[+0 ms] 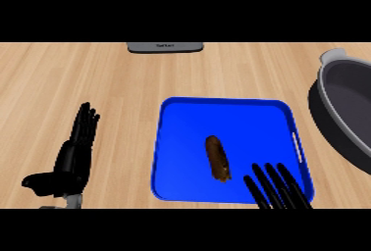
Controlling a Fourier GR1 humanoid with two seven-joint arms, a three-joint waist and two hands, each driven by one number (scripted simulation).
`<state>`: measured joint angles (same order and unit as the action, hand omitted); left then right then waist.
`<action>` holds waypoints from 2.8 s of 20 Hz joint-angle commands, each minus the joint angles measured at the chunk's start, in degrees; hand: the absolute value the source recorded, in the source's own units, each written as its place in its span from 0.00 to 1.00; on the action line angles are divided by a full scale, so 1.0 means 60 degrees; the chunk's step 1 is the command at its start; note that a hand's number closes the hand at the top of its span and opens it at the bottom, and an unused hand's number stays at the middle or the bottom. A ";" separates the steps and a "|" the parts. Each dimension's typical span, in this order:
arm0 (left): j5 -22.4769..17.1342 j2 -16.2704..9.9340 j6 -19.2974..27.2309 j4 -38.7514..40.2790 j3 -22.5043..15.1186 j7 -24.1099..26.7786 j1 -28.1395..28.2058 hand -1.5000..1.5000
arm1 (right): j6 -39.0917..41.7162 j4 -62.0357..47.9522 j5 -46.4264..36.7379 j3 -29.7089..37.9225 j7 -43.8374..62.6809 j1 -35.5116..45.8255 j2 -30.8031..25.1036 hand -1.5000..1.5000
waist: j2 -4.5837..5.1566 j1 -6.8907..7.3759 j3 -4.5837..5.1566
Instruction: Pick the sweet potato from the tray and place it in the pot
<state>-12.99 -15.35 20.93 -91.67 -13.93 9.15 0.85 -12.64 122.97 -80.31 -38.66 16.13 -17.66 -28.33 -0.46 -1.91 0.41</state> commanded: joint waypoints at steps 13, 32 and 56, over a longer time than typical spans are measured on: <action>0.0174 0.0331 -0.0444 0.0643 0.0221 -0.0020 -0.0595 0.50 | 0.4740 -0.2841 -0.3523 -0.1907 0.4044 0.1668 0.4613 0.00 | 0.0090 0.0335 -0.0061; 0.0864 0.1063 -0.1045 0.0517 0.0541 0.0347 0.0215 0.50 | 0.3464 -0.5333 -0.2148 0.0074 0.3594 0.3414 0.4710 0.00 | 0.0080 0.0343 -0.0068; 0.1200 0.1309 -0.1029 0.0172 0.0720 -0.0105 -0.0123 0.50 | 0.1865 -0.5395 -0.1820 0.2193 0.3919 0.4060 0.4033 1.00 | 0.0184 0.0292 -0.0104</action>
<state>-6.01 -7.79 14.52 -89.93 -9.26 8.40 -0.21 1.27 92.68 -93.60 -41.18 32.65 -0.25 -7.68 0.05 -0.53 0.23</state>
